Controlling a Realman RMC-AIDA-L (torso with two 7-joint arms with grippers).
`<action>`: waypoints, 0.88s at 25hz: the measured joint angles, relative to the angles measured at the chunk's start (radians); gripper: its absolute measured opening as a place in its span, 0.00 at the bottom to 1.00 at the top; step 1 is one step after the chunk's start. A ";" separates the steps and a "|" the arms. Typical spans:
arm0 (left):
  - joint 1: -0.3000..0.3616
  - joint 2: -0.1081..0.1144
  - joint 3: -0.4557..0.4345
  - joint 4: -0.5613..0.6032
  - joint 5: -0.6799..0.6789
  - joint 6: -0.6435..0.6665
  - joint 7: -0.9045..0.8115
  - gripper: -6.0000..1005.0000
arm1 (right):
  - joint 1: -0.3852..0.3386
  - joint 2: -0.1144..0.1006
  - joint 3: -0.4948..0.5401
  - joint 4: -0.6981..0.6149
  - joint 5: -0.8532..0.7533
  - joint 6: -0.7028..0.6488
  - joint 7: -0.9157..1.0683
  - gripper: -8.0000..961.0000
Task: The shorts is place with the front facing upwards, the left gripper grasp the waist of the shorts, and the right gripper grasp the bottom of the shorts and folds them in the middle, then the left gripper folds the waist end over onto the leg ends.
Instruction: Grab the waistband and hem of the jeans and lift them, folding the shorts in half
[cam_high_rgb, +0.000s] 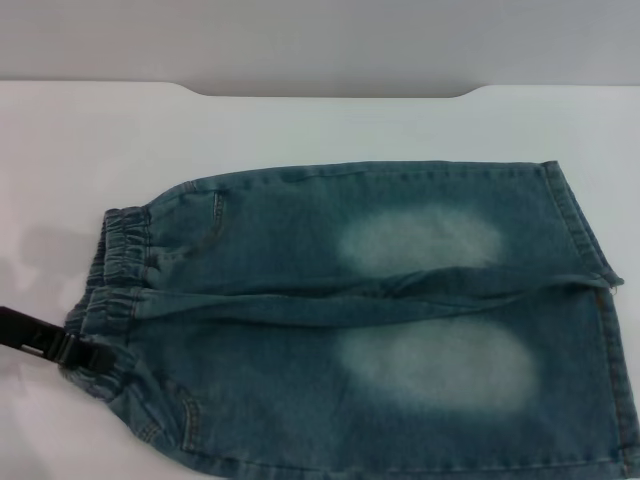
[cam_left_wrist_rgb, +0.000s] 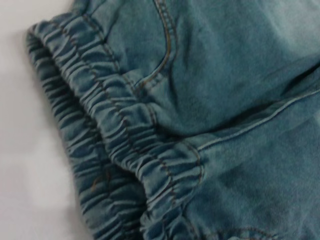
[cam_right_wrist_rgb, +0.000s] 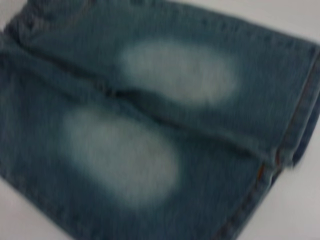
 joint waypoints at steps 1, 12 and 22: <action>-0.003 0.000 0.000 0.000 0.000 0.000 -0.001 0.06 | -0.001 0.003 -0.011 0.000 -0.025 -0.006 -0.011 0.60; -0.019 -0.007 0.003 -0.004 0.001 -0.004 -0.004 0.06 | -0.017 0.040 -0.128 0.036 -0.088 0.010 -0.067 0.60; -0.032 -0.005 -0.002 -0.004 0.002 -0.001 -0.009 0.06 | 0.004 0.045 -0.191 0.169 -0.086 0.061 -0.068 0.60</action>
